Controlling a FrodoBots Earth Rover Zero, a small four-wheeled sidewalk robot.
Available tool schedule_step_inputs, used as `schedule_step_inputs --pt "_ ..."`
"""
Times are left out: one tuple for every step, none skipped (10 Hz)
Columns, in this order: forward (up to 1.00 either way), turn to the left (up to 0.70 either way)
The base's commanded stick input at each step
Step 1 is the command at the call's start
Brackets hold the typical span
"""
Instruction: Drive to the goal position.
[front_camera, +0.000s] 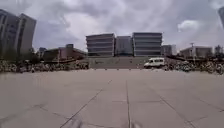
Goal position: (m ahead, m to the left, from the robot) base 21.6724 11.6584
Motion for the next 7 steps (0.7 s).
schedule_step_inputs --pt "0.85 0.23" --pt "0.85 0.09" --pt "0.85 0.01" --pt "0.85 0.0" --pt "0.85 0.0" --pt "0.85 0.0" --pt "0.85 -0.01"
